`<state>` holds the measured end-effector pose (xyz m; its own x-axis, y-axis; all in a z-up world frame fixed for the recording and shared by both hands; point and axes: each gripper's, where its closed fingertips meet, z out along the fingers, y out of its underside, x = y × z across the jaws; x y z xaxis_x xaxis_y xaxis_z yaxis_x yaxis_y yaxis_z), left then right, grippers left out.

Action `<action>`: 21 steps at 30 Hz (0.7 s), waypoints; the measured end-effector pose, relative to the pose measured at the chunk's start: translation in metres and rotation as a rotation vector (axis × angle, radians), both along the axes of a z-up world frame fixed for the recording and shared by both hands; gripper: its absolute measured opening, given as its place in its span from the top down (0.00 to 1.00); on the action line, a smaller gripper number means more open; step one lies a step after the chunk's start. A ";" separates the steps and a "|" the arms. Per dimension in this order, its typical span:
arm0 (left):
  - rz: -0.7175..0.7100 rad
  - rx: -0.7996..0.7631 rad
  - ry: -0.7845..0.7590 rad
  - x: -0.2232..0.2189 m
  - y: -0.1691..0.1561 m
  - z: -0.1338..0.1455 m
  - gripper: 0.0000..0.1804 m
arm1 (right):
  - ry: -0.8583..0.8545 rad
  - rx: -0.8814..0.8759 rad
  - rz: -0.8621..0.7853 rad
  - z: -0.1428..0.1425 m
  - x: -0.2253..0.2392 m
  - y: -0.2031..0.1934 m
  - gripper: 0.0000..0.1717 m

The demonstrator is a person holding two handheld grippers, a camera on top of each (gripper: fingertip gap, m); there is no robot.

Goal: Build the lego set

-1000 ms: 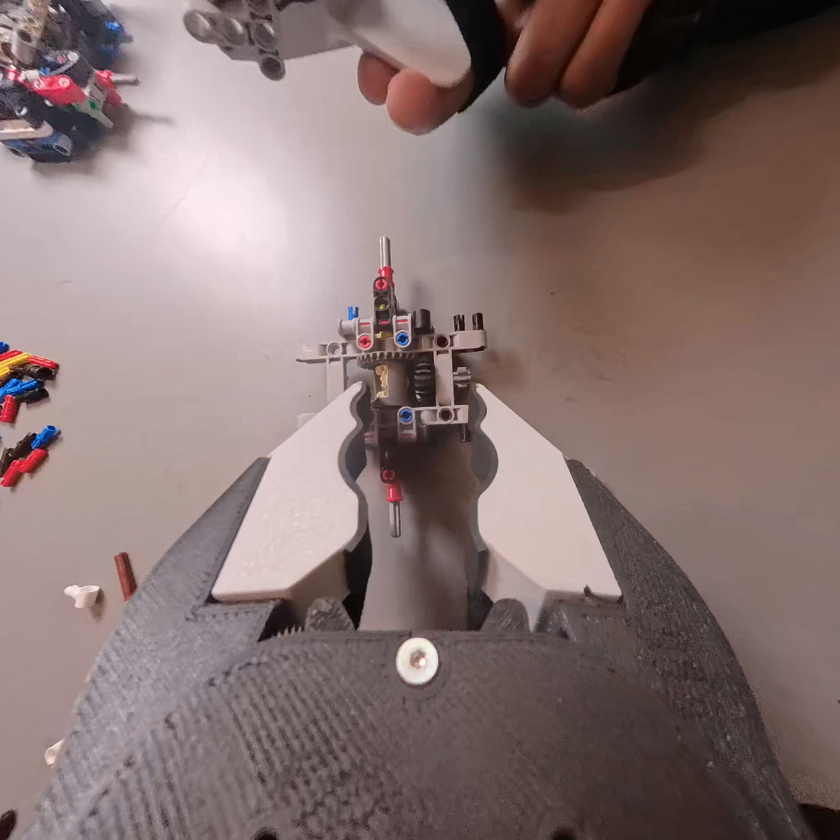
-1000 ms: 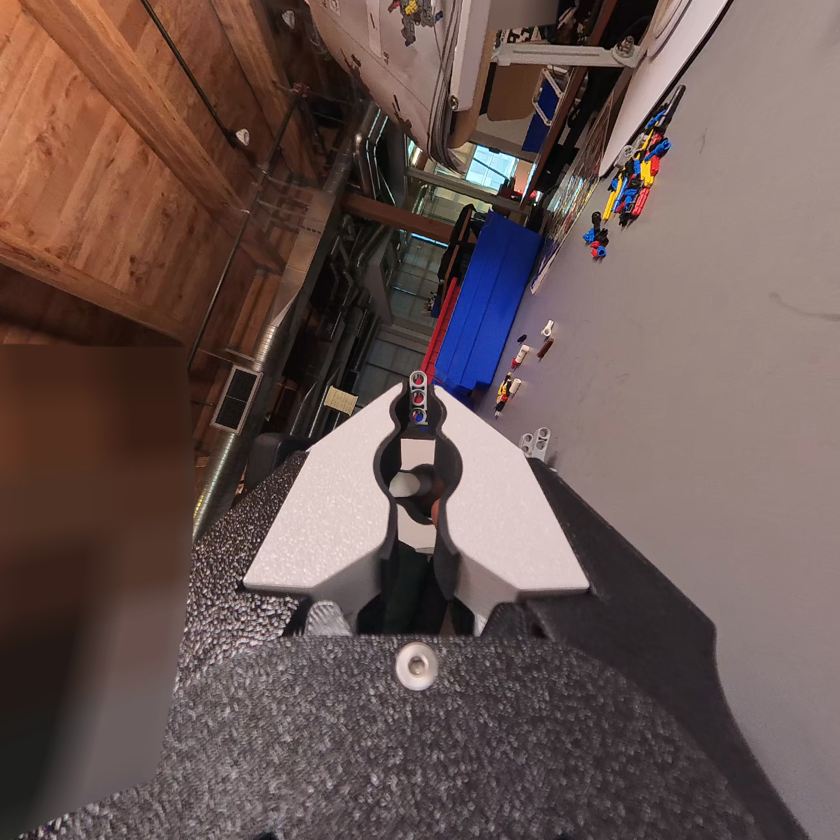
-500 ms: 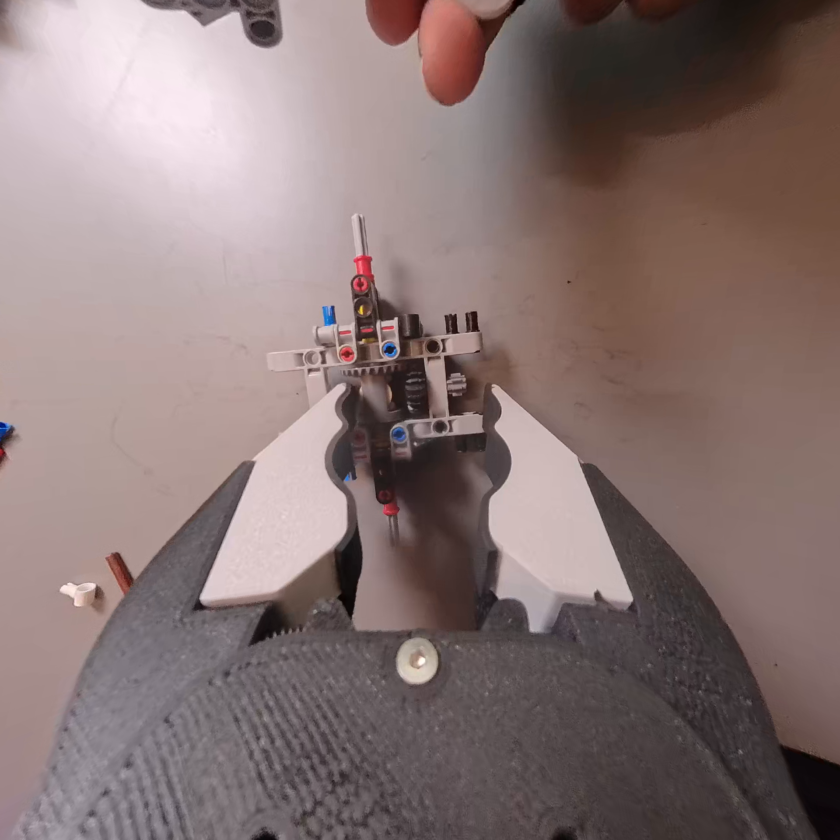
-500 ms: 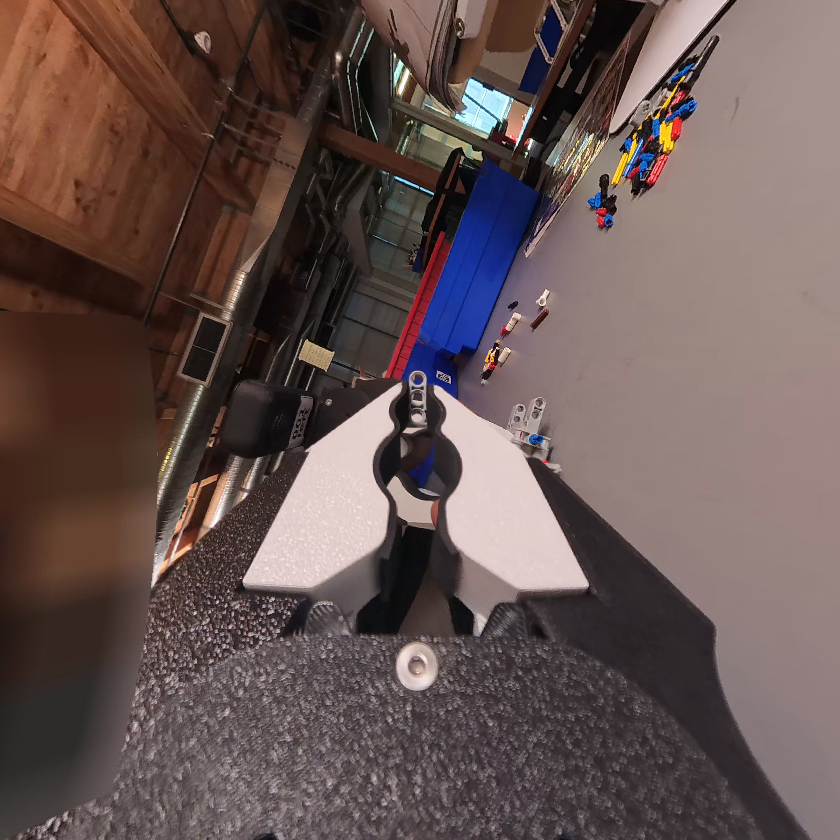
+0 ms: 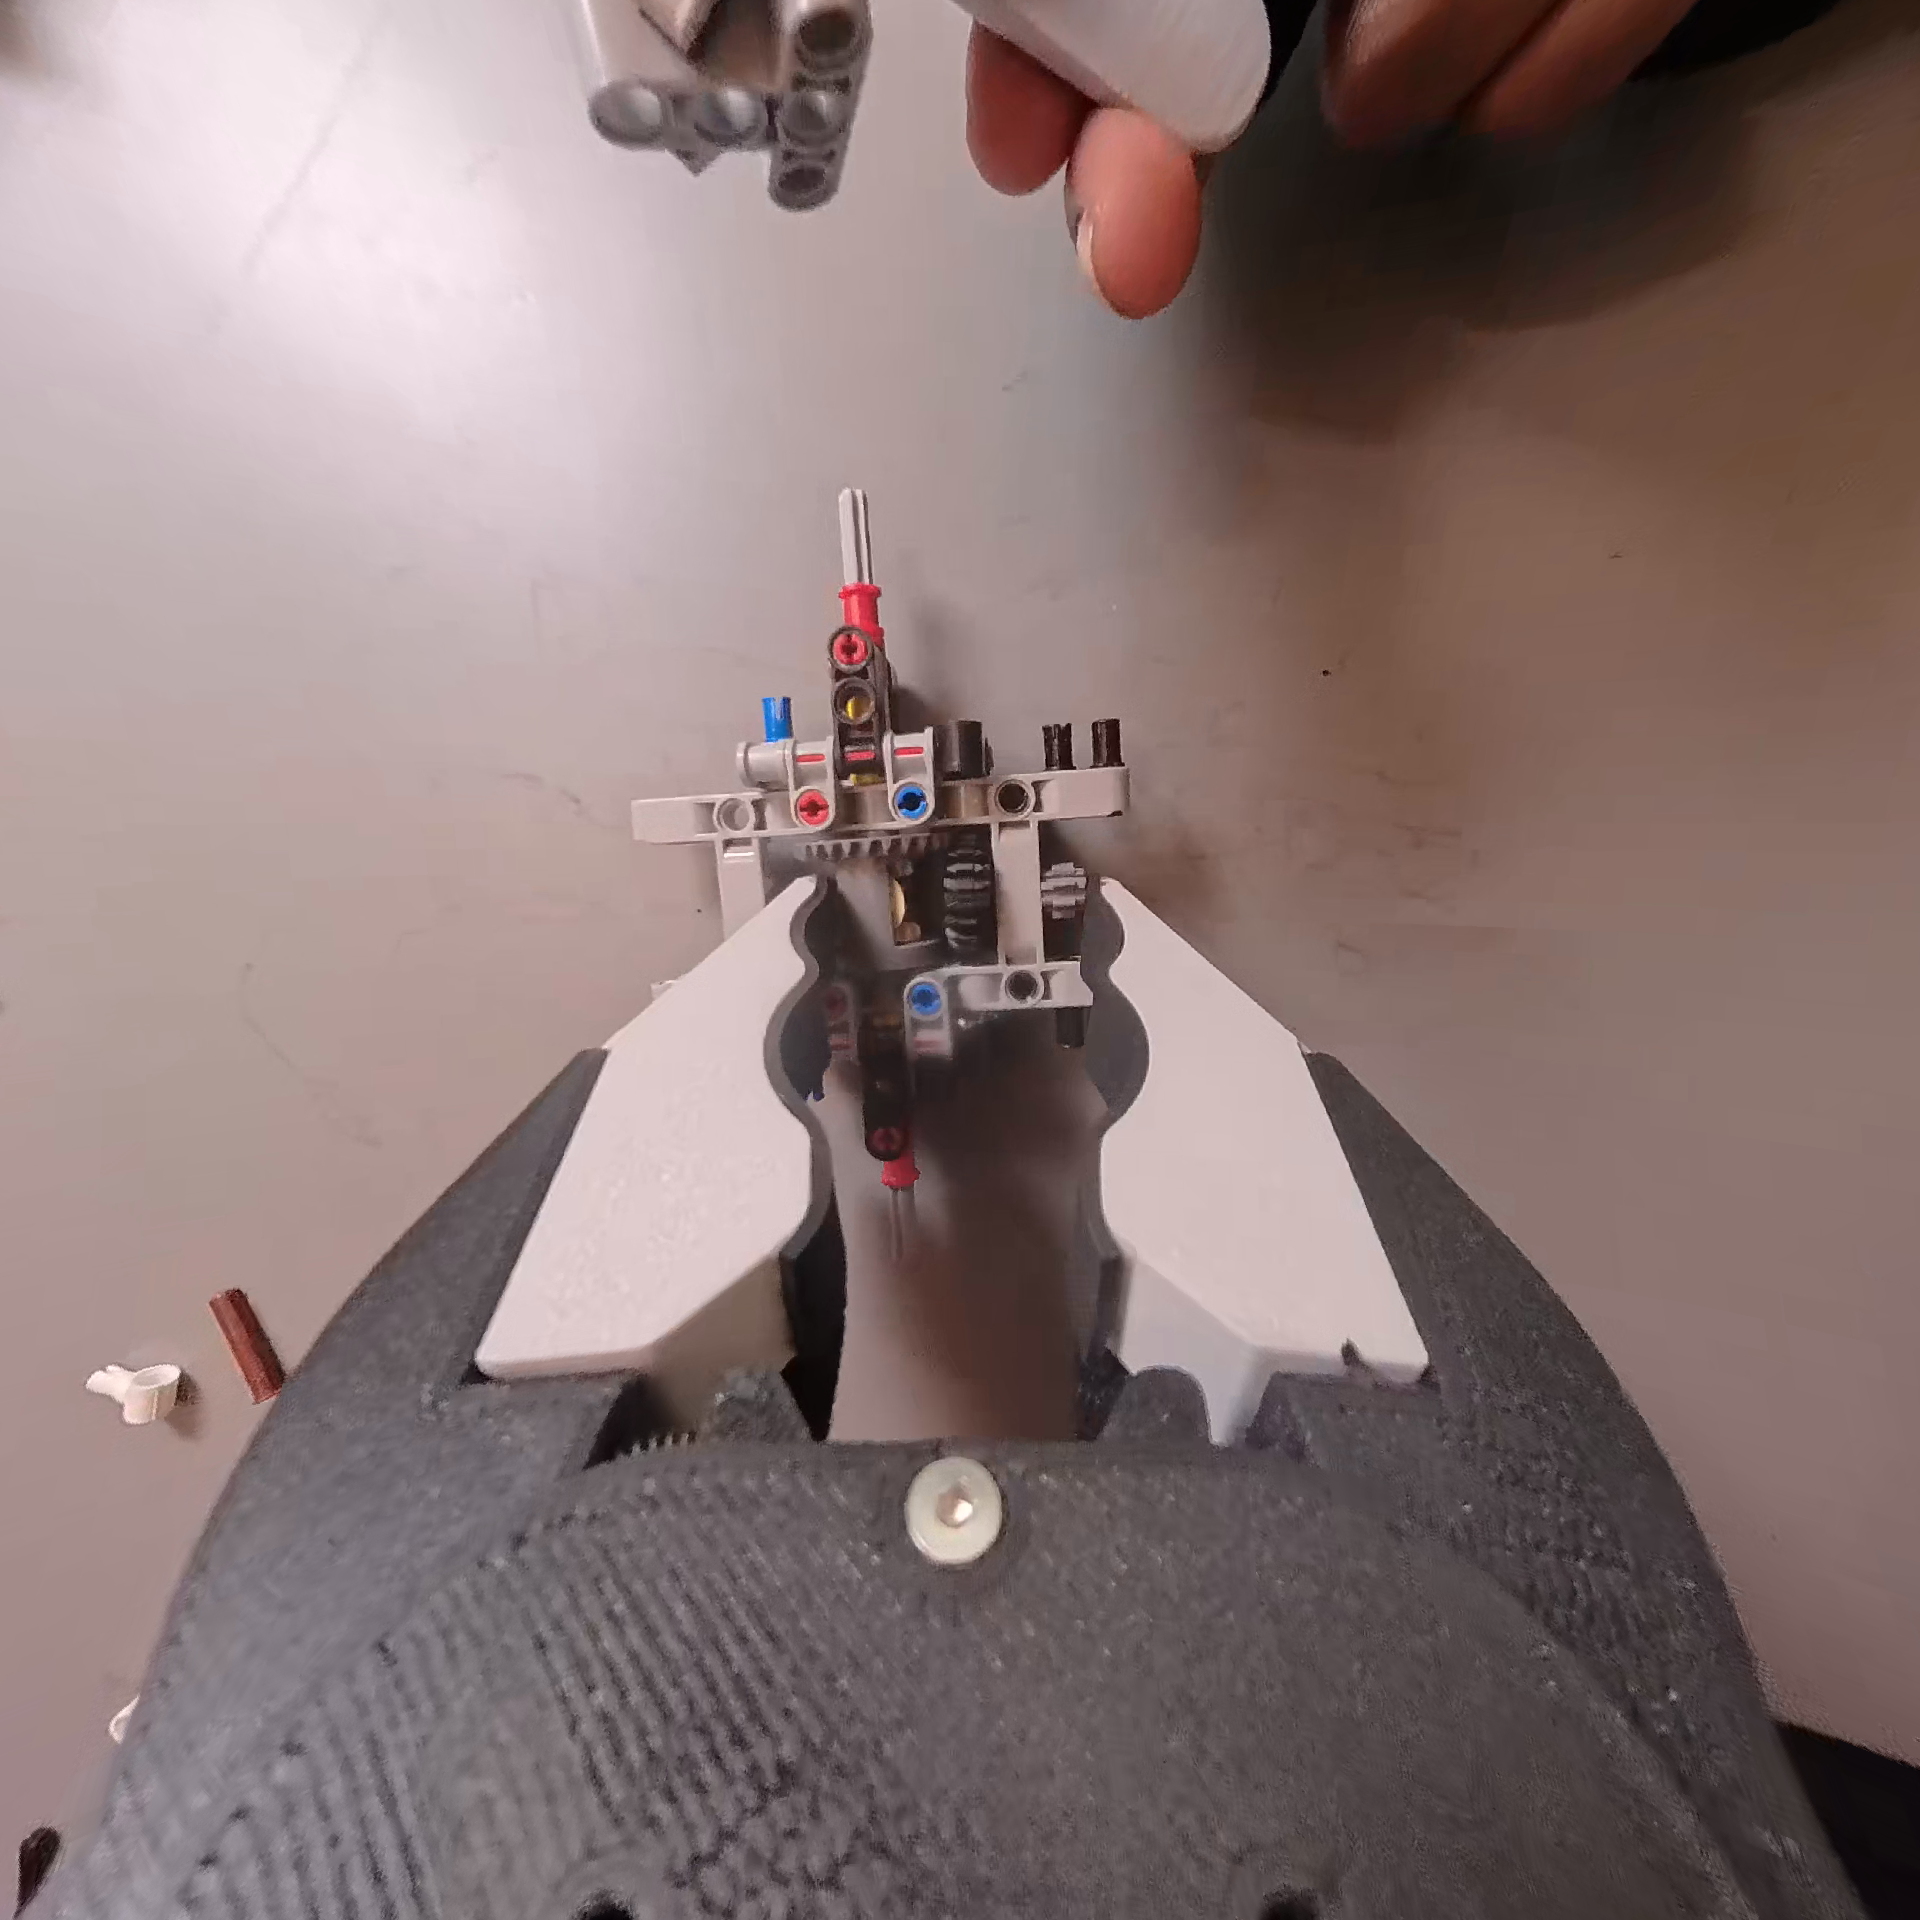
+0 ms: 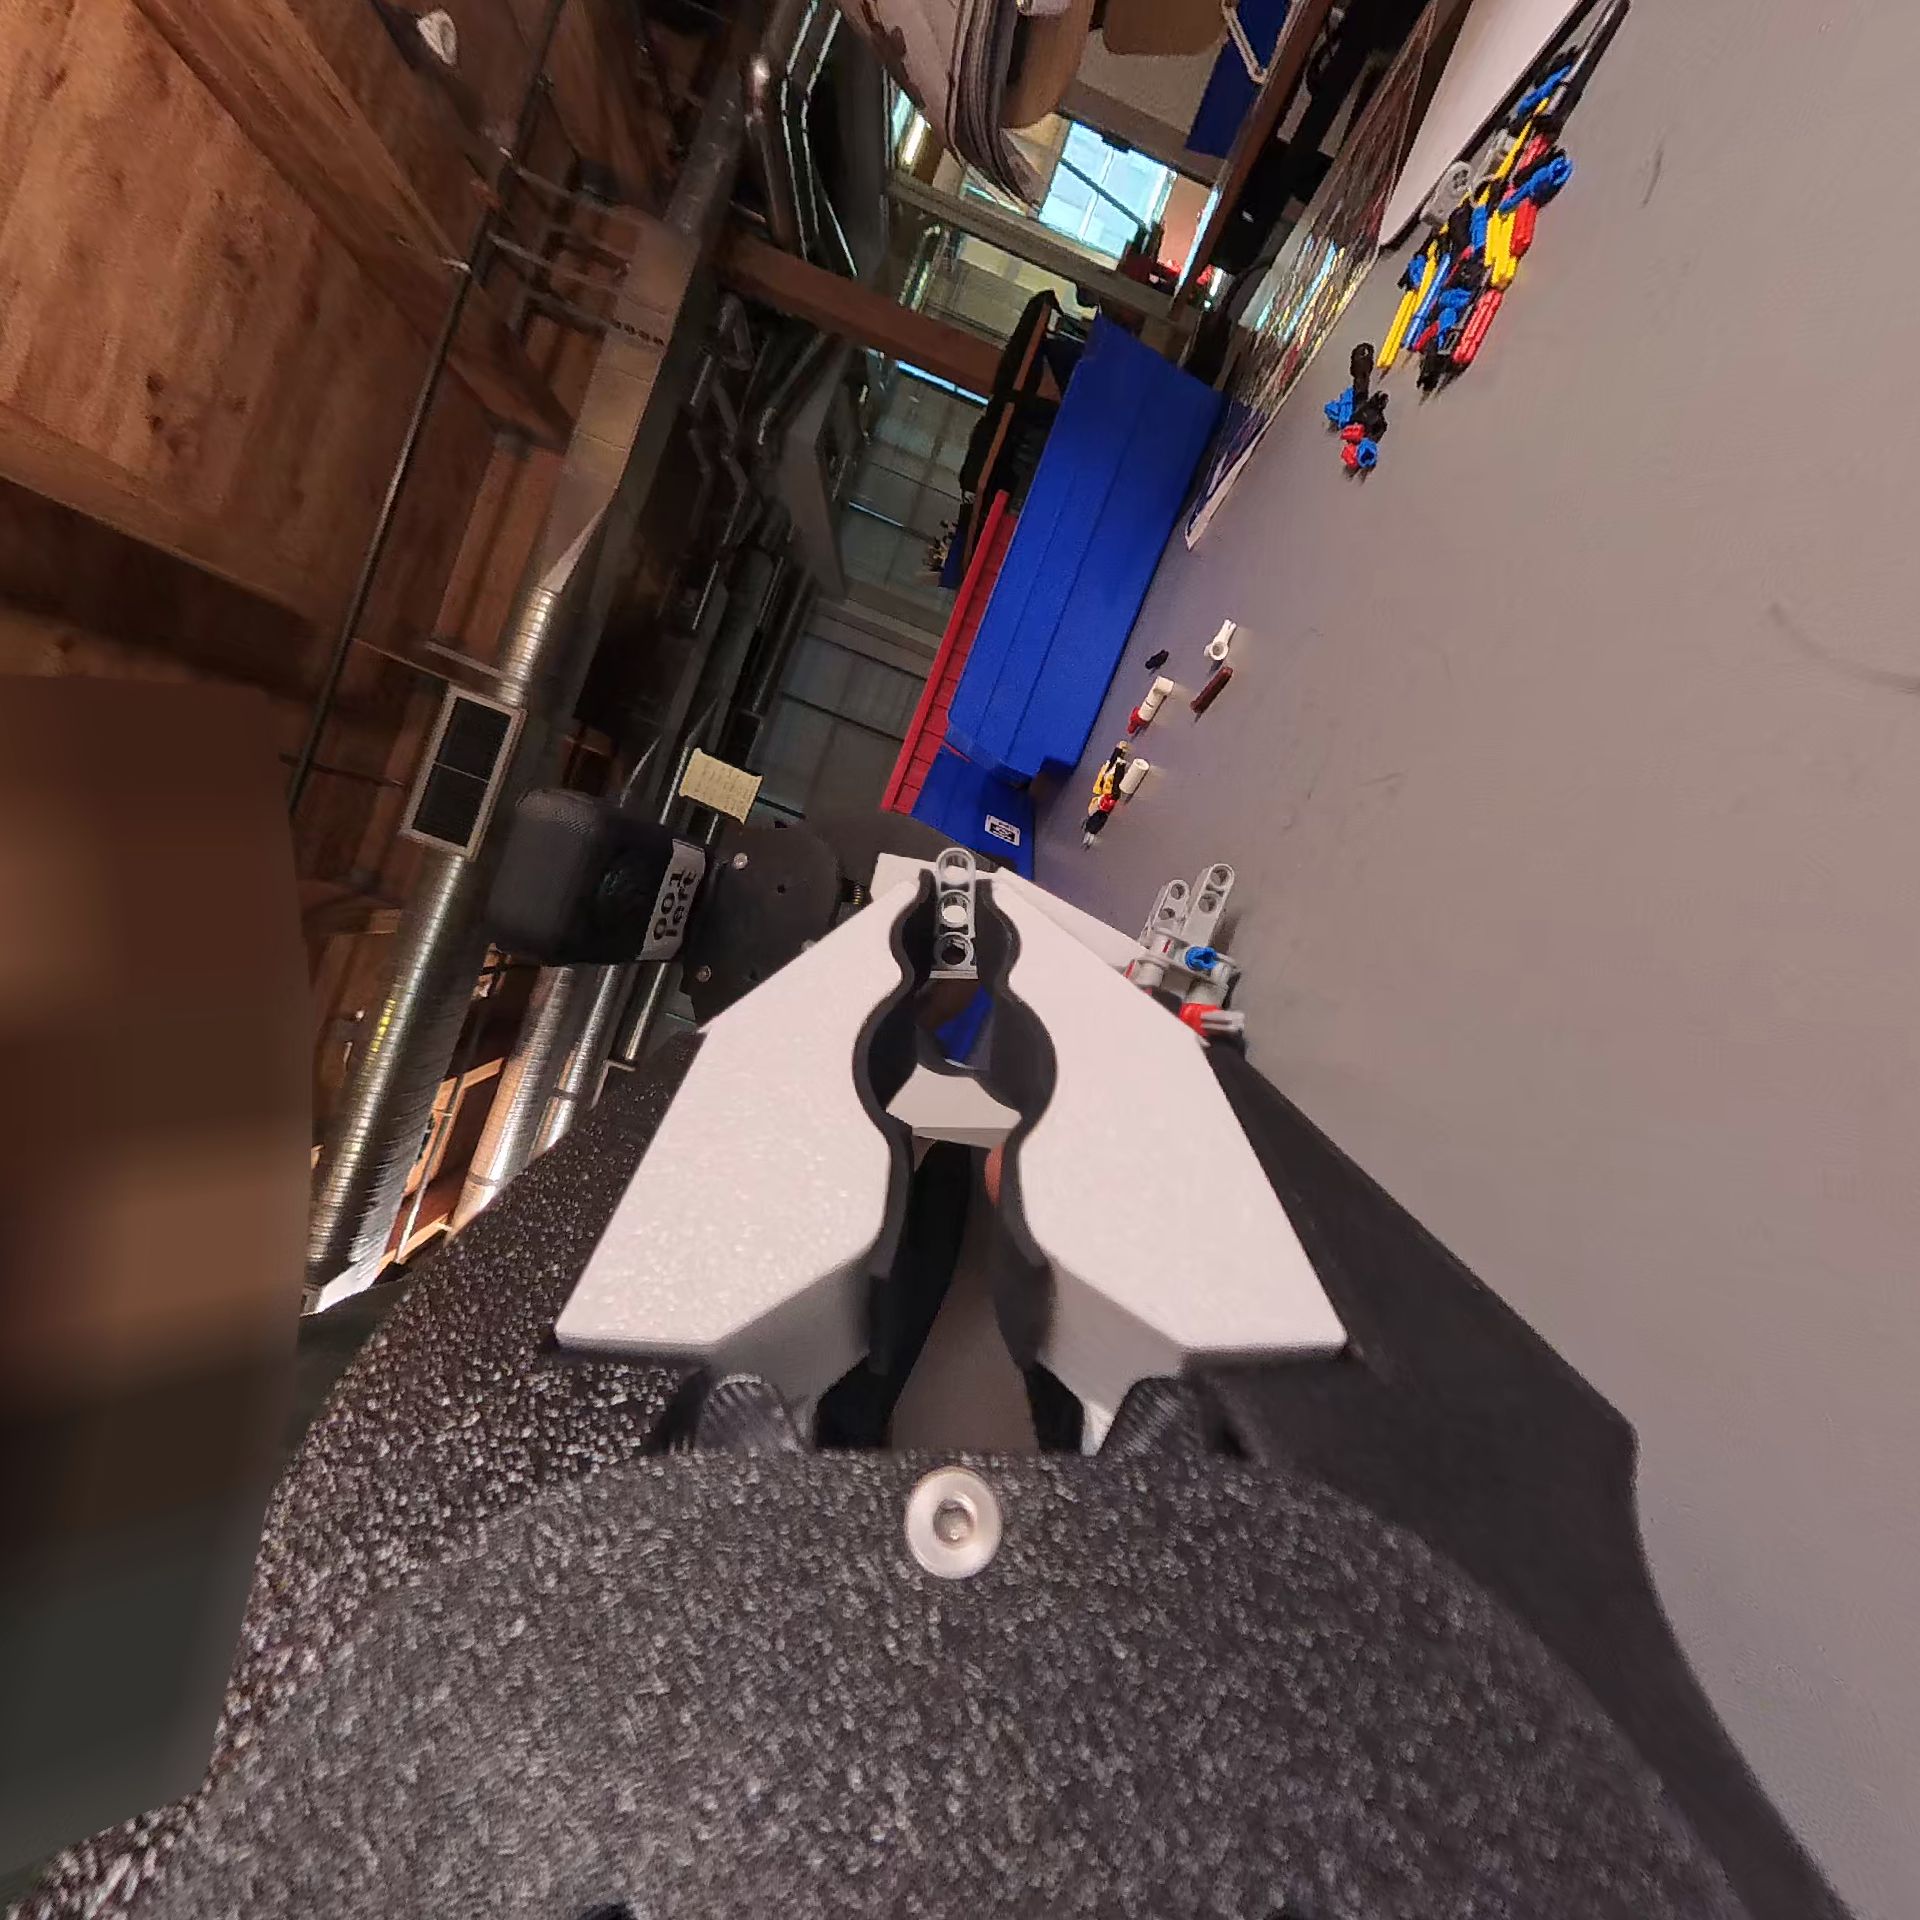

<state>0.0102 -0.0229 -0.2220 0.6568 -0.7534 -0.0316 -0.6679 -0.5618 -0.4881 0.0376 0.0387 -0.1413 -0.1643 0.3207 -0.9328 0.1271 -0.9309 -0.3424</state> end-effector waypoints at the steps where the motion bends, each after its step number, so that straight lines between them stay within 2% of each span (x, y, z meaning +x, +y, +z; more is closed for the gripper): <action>1: 0.007 0.042 -0.019 0.001 0.003 0.003 0.75 | -0.004 0.004 0.004 0.000 0.000 -0.001 0.97; 5: 0.062 0.180 -0.097 -0.001 0.007 0.012 0.78 | -0.034 0.040 0.032 -0.004 -0.003 -0.008 0.97; 14: 0.096 0.350 -0.090 -0.005 0.012 0.021 0.79 | -0.081 0.053 0.082 -0.014 -0.010 -0.020 0.97; 21: 0.108 0.363 -0.117 -0.007 0.014 0.021 0.79 | -0.087 0.041 0.074 -0.016 -0.012 -0.018 0.97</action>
<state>0.0034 -0.0092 -0.2010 0.7467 -0.6333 -0.2034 -0.5424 -0.4026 -0.7374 0.0260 0.0209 -0.1575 -0.1082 0.3486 -0.9310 0.2260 -0.9034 -0.3645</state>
